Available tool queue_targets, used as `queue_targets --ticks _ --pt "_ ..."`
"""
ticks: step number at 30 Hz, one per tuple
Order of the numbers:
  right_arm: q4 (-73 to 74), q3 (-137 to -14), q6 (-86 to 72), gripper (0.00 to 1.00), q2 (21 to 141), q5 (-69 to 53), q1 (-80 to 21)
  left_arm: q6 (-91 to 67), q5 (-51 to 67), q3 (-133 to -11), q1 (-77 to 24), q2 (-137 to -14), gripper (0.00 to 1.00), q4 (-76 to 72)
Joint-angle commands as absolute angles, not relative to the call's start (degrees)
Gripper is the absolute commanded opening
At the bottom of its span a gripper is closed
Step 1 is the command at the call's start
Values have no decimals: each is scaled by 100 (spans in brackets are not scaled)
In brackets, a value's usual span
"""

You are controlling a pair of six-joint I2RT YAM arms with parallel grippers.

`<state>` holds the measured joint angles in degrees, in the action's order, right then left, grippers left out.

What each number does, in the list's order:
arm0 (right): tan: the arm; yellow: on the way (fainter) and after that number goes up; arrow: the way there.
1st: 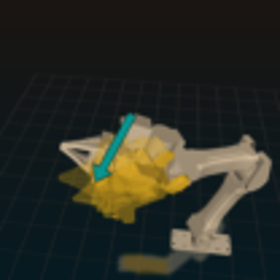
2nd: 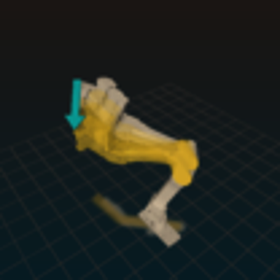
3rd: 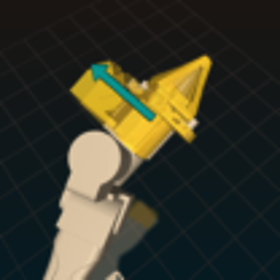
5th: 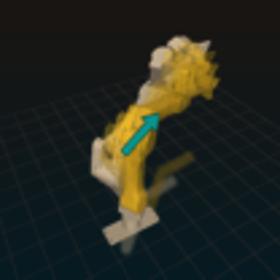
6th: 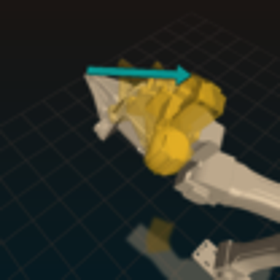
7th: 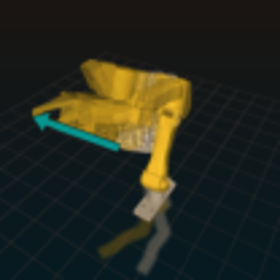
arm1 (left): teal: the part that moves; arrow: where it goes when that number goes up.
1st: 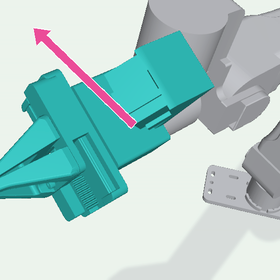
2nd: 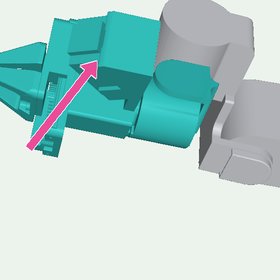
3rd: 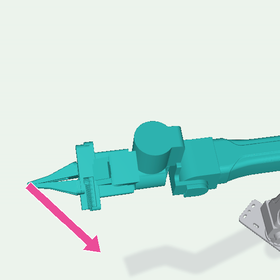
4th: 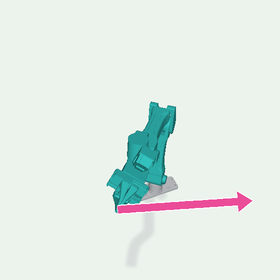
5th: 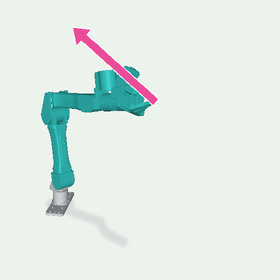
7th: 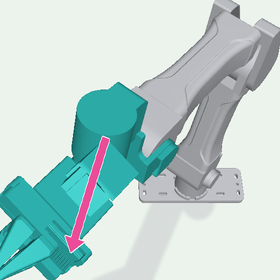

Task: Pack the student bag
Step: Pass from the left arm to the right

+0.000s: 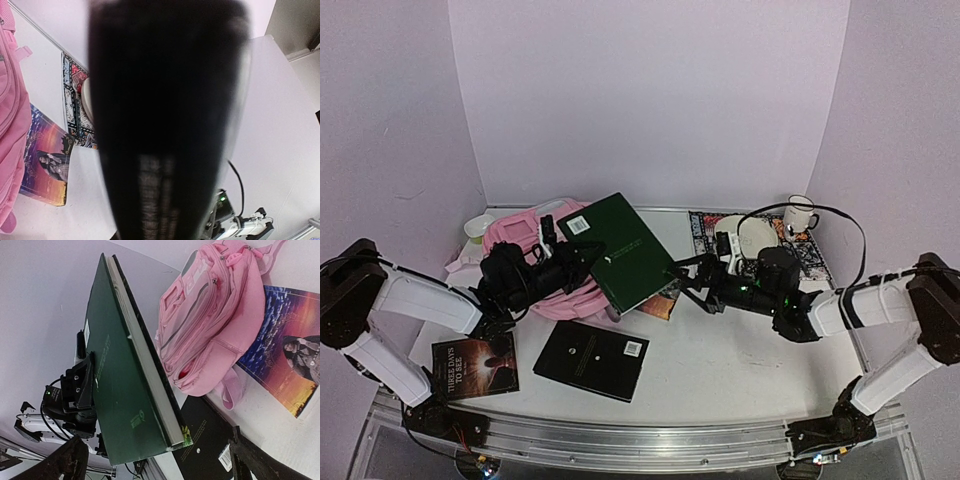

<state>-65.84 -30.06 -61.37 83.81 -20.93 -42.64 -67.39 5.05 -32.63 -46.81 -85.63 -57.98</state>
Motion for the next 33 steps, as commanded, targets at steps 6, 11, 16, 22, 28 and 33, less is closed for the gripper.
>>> queue_targets --ticks 6,11,16,22,28,33 --pt "-9215 -3810 -6884 93 9650 -2418 -4447 -7093 325 -3714 -4668 -8756 0 -7330" --pt "-9823 -4153 -7064 81 10018 -2620 -4491 -7288 135 -3612 -4667 -8832 0 -7428" --pt "-9962 -4269 -7005 56 10054 -2741 -4491 -7330 53 -3486 -4664 -8837 0 -7471" --pt "-10129 -4346 -6984 22 10079 -2921 -4491 -7473 55 -3247 -4607 -8938 9 -7470" --pt "-10143 -4324 -6914 0 10036 -2945 -4489 -7440 53 -2891 -4428 -9041 33 -7462" --pt "-10134 -4358 -6897 0 9995 -2919 -4456 -7070 154 -2584 -4252 -8980 67 -7426"
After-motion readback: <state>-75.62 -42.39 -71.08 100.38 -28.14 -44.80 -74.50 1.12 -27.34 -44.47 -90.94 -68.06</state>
